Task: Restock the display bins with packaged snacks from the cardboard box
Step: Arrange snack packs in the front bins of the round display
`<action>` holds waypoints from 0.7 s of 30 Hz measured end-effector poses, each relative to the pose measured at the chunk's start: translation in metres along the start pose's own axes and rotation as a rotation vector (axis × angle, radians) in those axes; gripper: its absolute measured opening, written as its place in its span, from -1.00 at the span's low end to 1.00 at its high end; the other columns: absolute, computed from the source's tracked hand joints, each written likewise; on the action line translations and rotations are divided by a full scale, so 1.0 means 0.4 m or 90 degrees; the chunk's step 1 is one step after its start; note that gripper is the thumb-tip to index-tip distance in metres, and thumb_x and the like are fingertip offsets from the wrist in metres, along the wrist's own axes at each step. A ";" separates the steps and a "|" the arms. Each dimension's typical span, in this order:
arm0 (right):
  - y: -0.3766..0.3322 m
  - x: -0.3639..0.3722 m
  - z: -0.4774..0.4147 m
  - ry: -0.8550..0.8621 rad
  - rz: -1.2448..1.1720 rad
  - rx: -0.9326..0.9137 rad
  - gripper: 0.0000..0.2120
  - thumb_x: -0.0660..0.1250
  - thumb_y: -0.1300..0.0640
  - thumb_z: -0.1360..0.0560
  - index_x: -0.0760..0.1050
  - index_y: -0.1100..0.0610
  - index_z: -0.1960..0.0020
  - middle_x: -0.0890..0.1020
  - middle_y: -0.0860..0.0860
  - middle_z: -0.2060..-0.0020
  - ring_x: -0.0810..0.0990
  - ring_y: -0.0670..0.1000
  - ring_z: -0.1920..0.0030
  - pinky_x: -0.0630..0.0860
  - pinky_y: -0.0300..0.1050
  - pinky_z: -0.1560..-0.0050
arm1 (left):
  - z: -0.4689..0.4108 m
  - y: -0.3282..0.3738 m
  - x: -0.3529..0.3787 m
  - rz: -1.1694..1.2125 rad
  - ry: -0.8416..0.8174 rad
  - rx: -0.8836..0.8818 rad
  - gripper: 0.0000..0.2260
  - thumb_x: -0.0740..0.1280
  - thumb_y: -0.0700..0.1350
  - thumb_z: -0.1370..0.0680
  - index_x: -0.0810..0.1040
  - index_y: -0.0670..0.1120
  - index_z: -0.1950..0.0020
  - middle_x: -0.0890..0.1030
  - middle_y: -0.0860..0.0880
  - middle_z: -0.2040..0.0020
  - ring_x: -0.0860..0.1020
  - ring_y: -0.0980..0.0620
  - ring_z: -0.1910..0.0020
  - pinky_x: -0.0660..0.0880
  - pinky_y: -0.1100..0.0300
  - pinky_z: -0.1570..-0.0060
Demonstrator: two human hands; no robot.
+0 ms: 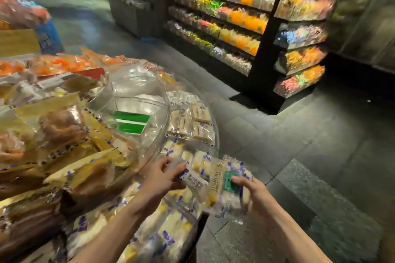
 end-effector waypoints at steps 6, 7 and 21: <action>-0.158 -0.087 -0.259 -0.100 -0.015 0.149 -0.35 0.65 0.10 -0.02 0.68 0.25 -0.09 0.67 0.28 -0.10 0.72 0.21 0.10 0.67 0.18 0.07 | -0.241 -0.009 0.095 0.185 0.027 -0.080 -0.85 0.36 -0.38 -0.54 0.47 -0.27 -0.08 0.62 -0.35 0.02 0.65 -0.15 0.23 0.67 0.06 0.22; -0.175 -0.097 -0.297 -0.120 -0.025 0.175 -0.38 0.66 0.12 -0.02 0.69 0.26 -0.06 0.68 0.27 -0.06 0.72 0.21 0.12 0.68 0.16 0.12 | -0.266 -0.014 0.111 0.200 0.029 -0.096 -0.81 0.35 -0.41 -0.53 0.46 -0.27 -0.11 0.62 -0.38 0.00 0.65 -0.18 0.21 0.68 0.03 0.20; -0.337 -0.073 -0.802 -0.316 0.146 0.254 -0.32 0.54 0.13 -0.18 0.51 0.31 -0.27 0.64 0.29 -0.15 0.67 0.25 -0.04 0.64 0.16 -0.04 | -0.520 -0.011 0.258 -0.107 0.068 -0.153 -0.74 0.46 -0.22 -0.52 0.54 0.02 -0.13 0.61 0.04 -0.06 0.60 0.21 0.05 0.56 0.32 0.00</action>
Point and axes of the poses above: each hand's wrist, its own z-axis away from the middle knuckle, its own x-axis out of the palm, y = z × x, the point moved 1 cm from there along -z, towards the middle knuckle
